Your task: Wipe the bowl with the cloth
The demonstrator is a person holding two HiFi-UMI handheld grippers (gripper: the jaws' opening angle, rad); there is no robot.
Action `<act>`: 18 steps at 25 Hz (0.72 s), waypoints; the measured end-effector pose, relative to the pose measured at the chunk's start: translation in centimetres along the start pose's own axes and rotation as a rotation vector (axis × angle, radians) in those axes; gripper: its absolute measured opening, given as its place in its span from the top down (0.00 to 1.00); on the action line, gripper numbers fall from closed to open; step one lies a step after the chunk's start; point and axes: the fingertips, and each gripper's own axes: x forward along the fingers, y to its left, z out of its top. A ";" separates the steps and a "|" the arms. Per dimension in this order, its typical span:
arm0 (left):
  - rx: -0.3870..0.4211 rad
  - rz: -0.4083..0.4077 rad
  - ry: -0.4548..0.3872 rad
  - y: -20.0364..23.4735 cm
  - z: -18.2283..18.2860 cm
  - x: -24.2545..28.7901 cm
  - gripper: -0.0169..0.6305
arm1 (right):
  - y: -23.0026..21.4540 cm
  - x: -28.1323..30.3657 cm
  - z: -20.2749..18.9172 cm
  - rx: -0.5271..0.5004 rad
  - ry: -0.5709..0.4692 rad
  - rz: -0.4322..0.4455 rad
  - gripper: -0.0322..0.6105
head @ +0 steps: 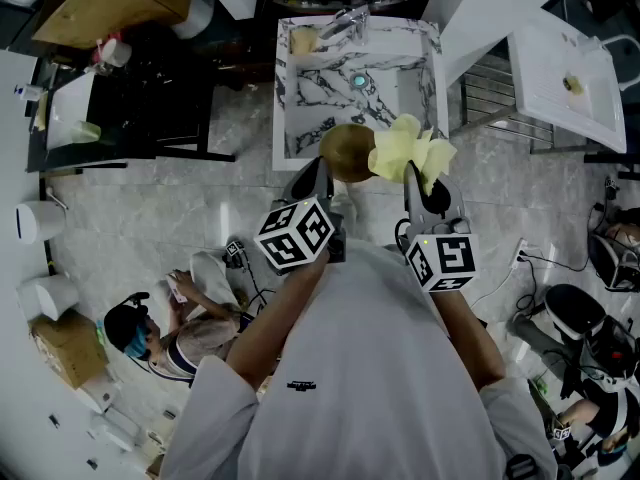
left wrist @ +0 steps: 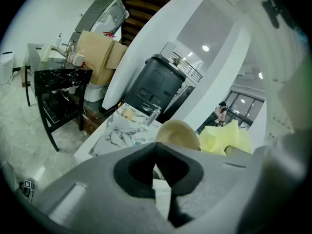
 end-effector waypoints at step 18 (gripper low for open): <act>-0.039 0.022 0.025 -8.5 -17.6 -14.0 0.96 | 0.4 -23.6 -7.1 -0.006 -0.034 0.023 0.90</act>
